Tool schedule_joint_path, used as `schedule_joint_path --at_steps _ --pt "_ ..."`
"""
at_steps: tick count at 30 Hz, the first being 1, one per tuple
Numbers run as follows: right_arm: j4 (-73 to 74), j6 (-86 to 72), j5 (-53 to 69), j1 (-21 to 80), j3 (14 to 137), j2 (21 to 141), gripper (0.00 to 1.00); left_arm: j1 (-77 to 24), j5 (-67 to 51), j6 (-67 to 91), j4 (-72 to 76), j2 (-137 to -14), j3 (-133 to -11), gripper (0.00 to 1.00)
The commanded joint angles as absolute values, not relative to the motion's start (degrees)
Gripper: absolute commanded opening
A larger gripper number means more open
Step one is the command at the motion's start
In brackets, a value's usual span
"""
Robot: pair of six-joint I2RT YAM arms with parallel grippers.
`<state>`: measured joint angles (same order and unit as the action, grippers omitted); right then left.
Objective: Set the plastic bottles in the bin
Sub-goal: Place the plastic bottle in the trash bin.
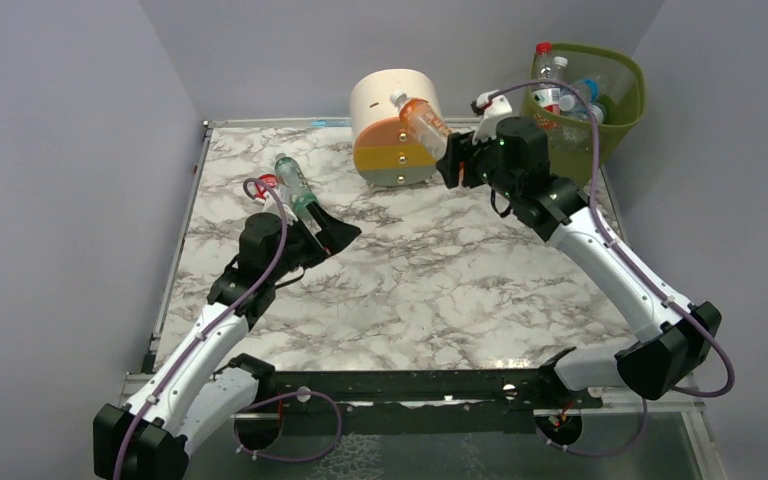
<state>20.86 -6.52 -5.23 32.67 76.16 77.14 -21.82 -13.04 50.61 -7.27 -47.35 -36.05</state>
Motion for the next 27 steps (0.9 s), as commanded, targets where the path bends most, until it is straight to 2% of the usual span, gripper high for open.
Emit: schedule_joint_path --at_steps 1,16,27 --pt "20.7 -5.6 -6.3 29.4 84.8 78.1 0.56 -21.8 -17.3 51.2 -2.5 -49.0 -35.2 0.99" --pt "7.9 -10.2 -8.8 6.4 98.6 88.8 0.58 -21.8 -19.5 50.5 -0.3 -52.8 -35.4 0.99" --pt "-1.2 -18.6 -13.7 -1.8 91.6 90.3 0.59 -21.8 -19.4 50.4 0.2 -53.4 -35.0 0.99"
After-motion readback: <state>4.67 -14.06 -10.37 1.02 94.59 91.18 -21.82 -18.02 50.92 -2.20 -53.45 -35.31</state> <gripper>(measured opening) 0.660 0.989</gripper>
